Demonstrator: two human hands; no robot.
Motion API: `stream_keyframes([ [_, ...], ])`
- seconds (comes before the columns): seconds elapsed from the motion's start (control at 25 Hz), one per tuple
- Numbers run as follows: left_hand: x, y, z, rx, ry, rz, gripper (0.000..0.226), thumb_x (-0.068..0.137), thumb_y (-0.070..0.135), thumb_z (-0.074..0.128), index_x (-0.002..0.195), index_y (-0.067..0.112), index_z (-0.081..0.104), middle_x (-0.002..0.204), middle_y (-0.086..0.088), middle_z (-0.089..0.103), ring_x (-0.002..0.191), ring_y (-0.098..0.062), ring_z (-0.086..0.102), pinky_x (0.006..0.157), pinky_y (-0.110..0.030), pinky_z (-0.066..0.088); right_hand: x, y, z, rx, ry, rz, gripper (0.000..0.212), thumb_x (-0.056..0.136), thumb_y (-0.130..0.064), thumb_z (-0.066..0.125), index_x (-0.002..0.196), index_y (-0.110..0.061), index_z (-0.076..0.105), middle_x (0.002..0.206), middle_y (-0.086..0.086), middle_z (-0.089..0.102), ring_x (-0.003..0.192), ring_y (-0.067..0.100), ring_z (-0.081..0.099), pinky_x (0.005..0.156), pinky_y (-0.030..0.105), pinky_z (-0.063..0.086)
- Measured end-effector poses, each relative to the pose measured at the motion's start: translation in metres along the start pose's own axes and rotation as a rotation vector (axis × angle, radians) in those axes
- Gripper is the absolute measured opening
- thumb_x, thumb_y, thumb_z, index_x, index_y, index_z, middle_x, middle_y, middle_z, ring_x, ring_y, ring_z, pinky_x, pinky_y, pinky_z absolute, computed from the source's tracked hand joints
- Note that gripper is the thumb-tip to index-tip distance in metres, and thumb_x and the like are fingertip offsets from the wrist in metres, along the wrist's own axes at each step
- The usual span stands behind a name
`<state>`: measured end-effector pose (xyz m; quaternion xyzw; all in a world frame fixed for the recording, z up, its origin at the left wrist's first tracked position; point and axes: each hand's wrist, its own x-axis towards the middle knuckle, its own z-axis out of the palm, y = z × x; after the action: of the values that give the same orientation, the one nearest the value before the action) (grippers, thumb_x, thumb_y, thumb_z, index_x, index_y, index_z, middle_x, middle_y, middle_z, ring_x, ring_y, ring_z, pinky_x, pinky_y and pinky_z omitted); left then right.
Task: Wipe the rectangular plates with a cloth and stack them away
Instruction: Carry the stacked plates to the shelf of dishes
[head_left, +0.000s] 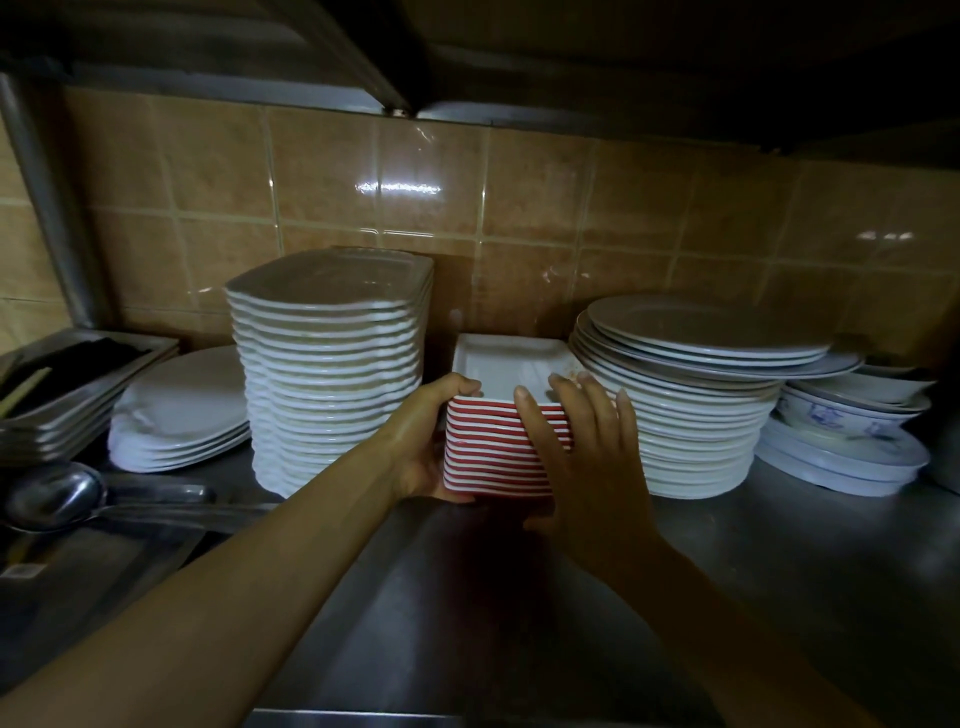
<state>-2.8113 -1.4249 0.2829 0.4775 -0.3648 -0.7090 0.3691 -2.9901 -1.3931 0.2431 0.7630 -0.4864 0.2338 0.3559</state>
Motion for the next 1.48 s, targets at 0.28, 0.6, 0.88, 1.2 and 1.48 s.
stream_keyframes([
  [0.28, -0.007, -0.003, 0.006, 0.026, -0.009, 0.103, 0.077, 0.065, 0.065, 0.06, 0.128, 0.021, 0.053, 0.127, -0.013, 0.059, 0.112, -0.034, 0.057, 0.094, -0.052, 0.045, 0.004, 0.003, 0.007, 0.001, 0.144, 0.016, 0.105, 0.046, -0.047, 0.086, 0.133, -0.019, 0.034, 0.113, 0.022, 0.062, 0.099, 0.038, 0.063, 0.082, 0.05, 0.051],
  [0.6, -0.016, -0.042, 0.0, 1.622, 0.585, 1.114, 0.141, 0.039, 0.057, 0.083, 0.146, 0.036, -0.007, 0.158, -0.005, -0.005, 0.143, -0.021, -0.008, 0.11, -0.049, 0.016, 0.008, 0.01, 0.01, 0.074, 0.139, 0.003, 0.107, 0.046, -0.052, 0.084, 0.133, -0.017, 0.033, 0.116, 0.025, 0.06, 0.099, 0.04, 0.062, 0.083, 0.052, 0.049],
  [0.88, -0.004, -0.041, 0.0, 1.755, 0.732, 1.424, 0.086, 0.065, 0.049, 0.063, 0.134, 0.002, 0.043, 0.129, -0.018, 0.054, 0.124, -0.035, 0.049, 0.098, -0.054, 0.039, 0.007, 0.015, 0.016, 0.09, 0.165, -0.006, 0.102, 0.05, -0.048, 0.081, 0.135, -0.017, 0.033, 0.117, 0.022, 0.059, 0.1, 0.036, 0.061, 0.085, 0.048, 0.048],
  [1.2, 0.016, -0.026, -0.005, 1.753, 0.686, 1.404, 0.074, 0.067, 0.035, 0.064, 0.13, 0.002, 0.043, 0.119, -0.016, 0.056, 0.108, -0.034, 0.055, 0.086, -0.04, 0.045, 0.02, 0.021, 0.038, 0.083, 0.174, -0.002, 0.092, 0.061, -0.05, 0.075, 0.136, -0.019, 0.033, 0.117, 0.02, 0.059, 0.1, 0.034, 0.06, 0.086, 0.045, 0.048],
  [1.48, 0.025, -0.021, -0.007, 1.783, 0.604, 1.307, 0.081, 0.063, 0.032, 0.077, 0.13, -0.003, 0.048, 0.119, -0.019, 0.056, 0.109, -0.037, 0.055, 0.087, -0.045, 0.047, 0.024, 0.028, 0.041, 0.152, 0.119, -0.026, 0.092, 0.062, -0.046, 0.079, 0.138, -0.015, 0.039, 0.117, 0.02, 0.06, 0.102, 0.036, 0.06, 0.086, 0.046, 0.049],
])
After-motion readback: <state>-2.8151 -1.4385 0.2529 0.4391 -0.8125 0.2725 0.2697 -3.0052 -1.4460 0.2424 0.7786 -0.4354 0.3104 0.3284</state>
